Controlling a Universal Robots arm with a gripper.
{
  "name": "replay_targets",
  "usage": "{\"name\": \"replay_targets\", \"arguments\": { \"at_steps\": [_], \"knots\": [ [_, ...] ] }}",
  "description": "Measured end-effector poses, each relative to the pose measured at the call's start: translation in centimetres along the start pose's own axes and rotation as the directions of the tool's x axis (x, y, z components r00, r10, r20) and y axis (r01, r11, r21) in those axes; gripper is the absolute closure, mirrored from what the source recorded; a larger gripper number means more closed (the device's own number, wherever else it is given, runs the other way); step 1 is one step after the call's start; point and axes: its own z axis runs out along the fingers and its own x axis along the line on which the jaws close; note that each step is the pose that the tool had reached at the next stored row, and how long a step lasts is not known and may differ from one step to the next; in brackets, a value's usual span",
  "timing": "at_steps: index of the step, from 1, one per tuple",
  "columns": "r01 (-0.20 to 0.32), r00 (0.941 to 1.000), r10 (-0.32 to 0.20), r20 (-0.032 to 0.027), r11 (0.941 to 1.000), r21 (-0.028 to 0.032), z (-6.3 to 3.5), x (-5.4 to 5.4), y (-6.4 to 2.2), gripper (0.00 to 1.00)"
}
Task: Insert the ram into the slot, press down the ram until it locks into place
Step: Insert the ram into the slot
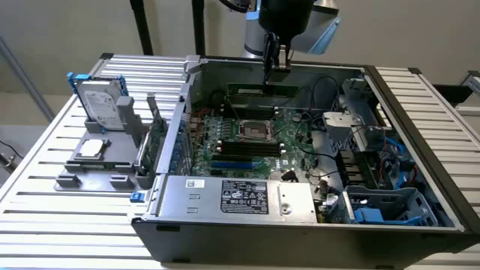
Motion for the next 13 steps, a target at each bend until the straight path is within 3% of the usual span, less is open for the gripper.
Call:
{"name": "replay_targets", "arguments": {
  "at_steps": [13],
  "knots": [
    [0.0, 1.0, 0.0, -0.0001, 1.0, 0.0, 0.0, 0.0, 0.0, 0.86]
  ]
}}
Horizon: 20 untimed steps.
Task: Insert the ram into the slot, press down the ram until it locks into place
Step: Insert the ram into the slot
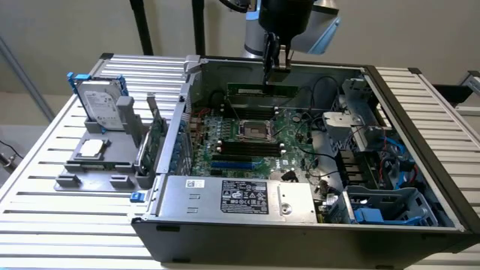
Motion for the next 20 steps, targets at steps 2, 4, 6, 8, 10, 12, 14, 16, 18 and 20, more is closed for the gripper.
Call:
{"name": "replay_targets", "arguments": {
  "at_steps": [2, 4, 6, 8, 10, 12, 14, 16, 18, 20],
  "knots": [
    [0.0, 1.0, 0.0, -0.0004, 1.0, 0.0007, 0.07, 0.0, 0.08, 0.86],
    [0.0, 1.0, 0.0, -0.0011, 1.0, 0.002, 0.34, 0.0, 0.29, 0.86],
    [0.001, 1.0, -0.001, -0.0012, 1.0, 0.0022, 0.7, 0.0, 0.46, 0.86],
    [0.004, 1.0, -0.004, -0.0012, 1.0, 0.0022, 1.08, 0.0, 0.51, 0.86],
    [0.008, 1.0, -0.008, -0.0015, 1.0, 0.0021, 1.43, 0.0, 0.53, 0.86],
    [0.012, 0.9999, -0.012, -0.0016, 0.9999, 0.002, 1.8, 0.0, 0.54, 0.86],
    [0.016, 0.9999, -0.016, -0.0017, 0.9999, 0.002, 2.16, 0.1, 0.55, 0.86],
    [0.02, 0.9998, -0.02, -0.0019, 0.9998, 0.0019, 3.27, 0.2, 0.63, 0.86],
    [0.019, 0.9998, -0.019, -0.0018, 0.9998, 0.0019, 4.28, 0.5, 0.69, 0.86],
    [0.019, 0.9998, -0.019, -0.002, 0.9998, 0.0018, 4.63, 0.9, 0.69, 0.86]
  ]
}}
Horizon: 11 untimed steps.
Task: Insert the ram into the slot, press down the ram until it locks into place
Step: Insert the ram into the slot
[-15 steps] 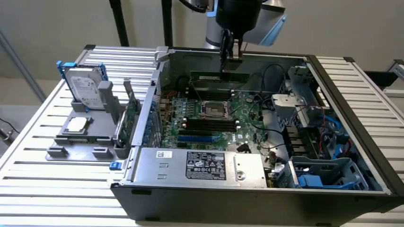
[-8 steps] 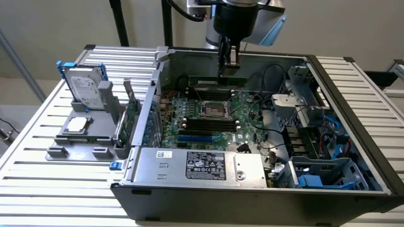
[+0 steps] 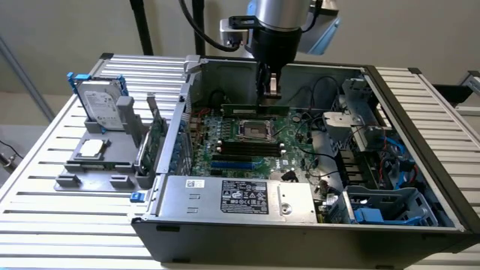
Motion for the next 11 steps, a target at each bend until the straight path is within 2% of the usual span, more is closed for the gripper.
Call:
{"name": "replay_targets", "arguments": {
  "at_steps": [5, 11],
  "knots": [
    [-0.002, 1.0, 0.002, 0.0003, 1.0, 0.0001, 0.91, 0.8, 0.0, 0.86],
    [-0.006, 1.0, 0.006, 0.0006, 1.0, 0.0, 2.06, 0.9, -0.03, 0.86]
  ]
}}
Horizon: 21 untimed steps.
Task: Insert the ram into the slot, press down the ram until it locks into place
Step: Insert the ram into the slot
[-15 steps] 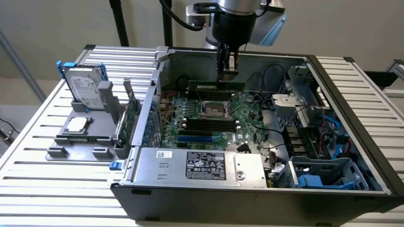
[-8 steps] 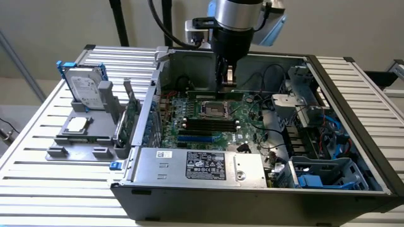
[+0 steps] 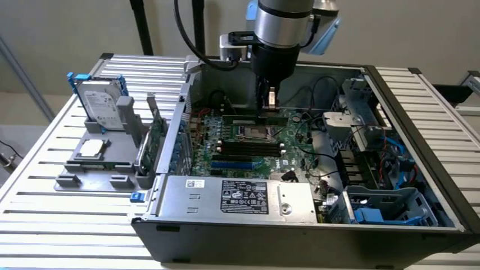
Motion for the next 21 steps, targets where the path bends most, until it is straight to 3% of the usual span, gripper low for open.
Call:
{"name": "replay_targets", "arguments": {
  "at_steps": [21],
  "knots": [
    [-0.026, 0.9997, 0.026, -0.001, 0.9997, -0.0017, 3.78, 0.0, 0.2, 0.86]
  ]
}}
